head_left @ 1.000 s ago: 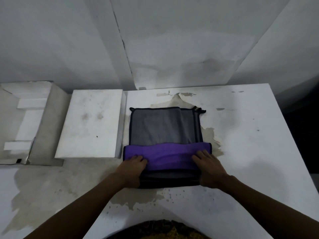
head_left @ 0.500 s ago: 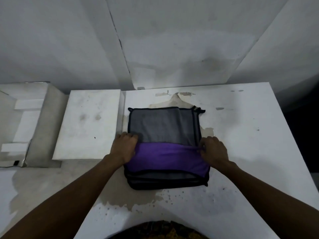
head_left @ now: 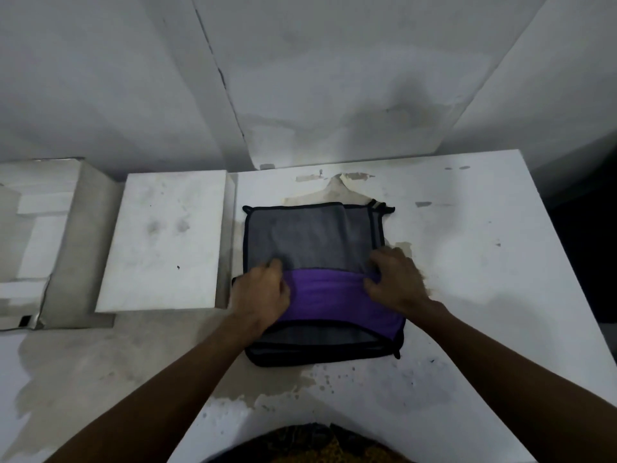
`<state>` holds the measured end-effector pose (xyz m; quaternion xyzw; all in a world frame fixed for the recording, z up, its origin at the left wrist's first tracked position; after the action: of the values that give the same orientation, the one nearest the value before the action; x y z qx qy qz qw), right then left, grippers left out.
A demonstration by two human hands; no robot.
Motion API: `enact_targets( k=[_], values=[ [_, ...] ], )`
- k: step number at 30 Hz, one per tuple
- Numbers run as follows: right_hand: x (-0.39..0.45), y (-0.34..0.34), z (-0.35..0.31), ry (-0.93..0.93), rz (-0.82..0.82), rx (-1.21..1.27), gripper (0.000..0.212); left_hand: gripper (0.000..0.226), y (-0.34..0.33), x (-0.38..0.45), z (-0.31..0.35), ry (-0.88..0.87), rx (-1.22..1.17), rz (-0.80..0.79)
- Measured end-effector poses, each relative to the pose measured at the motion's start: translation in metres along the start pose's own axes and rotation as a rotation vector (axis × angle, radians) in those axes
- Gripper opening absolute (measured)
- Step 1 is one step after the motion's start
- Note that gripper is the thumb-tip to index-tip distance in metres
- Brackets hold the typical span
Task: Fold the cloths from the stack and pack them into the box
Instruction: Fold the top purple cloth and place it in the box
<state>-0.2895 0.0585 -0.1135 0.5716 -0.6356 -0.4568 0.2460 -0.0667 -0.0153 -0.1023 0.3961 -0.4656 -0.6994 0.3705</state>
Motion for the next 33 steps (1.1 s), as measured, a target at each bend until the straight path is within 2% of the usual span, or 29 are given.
enact_targets(
  k=[3, 5, 7, 9, 11, 14, 16, 19, 23, 26, 28, 30, 33],
  values=[
    [0.008, -0.014, -0.029, 0.074, -0.045, 0.002, 0.020, 0.033, -0.040, -0.021, -0.012, 0.311, -0.237, -0.332],
    [0.010, -0.026, -0.042, 0.101, -0.085, 0.002, 0.027, 0.033, -0.068, -0.048, -0.011, 0.551, -0.576, -0.547],
    [0.012, -0.038, -0.050, 0.090, -0.146, 0.001, 0.031, 0.026, -0.086, -0.075, -0.004, 0.818, -0.895, -0.661],
    [0.013, -0.045, -0.054, 0.061, -0.186, -0.004, 0.030, 0.018, -0.095, -0.084, -0.002, 1.000, -1.163, -0.595],
    [0.013, -0.049, -0.054, 0.012, -0.207, 0.016, 0.028, 0.007, -0.100, -0.083, -0.004, 1.106, -1.367, -0.480],
    [0.012, -0.053, -0.047, -0.098, -0.254, 0.070, 0.033, 0.014, -0.106, -0.083, -0.004, 1.220, -1.565, -0.361],
    [0.012, -0.056, -0.043, -0.152, -0.279, 0.144, 0.030, 0.023, -0.106, -0.083, -0.003, 1.258, -1.655, -0.275],
    [0.012, -0.053, -0.049, -0.137, -0.295, 0.234, 0.020, 0.030, -0.109, -0.084, 0.000, 1.293, -1.749, -0.187],
    [0.004, -0.043, -0.059, -0.174, -0.330, 0.521, 0.015, 0.010, -0.108, -0.082, 0.006, 1.282, -1.859, -0.170],
    [-0.006, -0.036, -0.063, -0.257, -0.379, 0.763, 0.010, 0.016, -0.096, -0.078, 0.005, 1.217, -1.877, -0.175],
    [-0.010, -0.027, -0.064, -0.291, -0.354, 0.887, 0.014, 0.023, -0.082, -0.075, 0.005, 1.155, -1.901, -0.193],
    [-0.013, -0.020, -0.065, -0.321, -0.330, 0.983, 0.016, 0.020, -0.065, -0.071, 0.002, 1.092, -1.913, -0.196],
    [-0.020, -0.008, -0.071, -0.342, -0.309, 1.097, 0.043, 0.017, -0.028, -0.057, -0.006, 0.884, -1.908, -0.120]
  ],
)
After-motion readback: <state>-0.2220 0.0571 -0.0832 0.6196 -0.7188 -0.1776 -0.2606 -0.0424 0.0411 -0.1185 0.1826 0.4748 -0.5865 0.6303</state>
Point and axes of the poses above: each hand's wrist, its own x-axis towards the middle knuckle, its own y-axis out of the back of the hand, z = x × y, the point moved 10 cm from there along x, towards the middle knuckle, and after that the axes turned 1 degree about z, right-handed, at the moved point
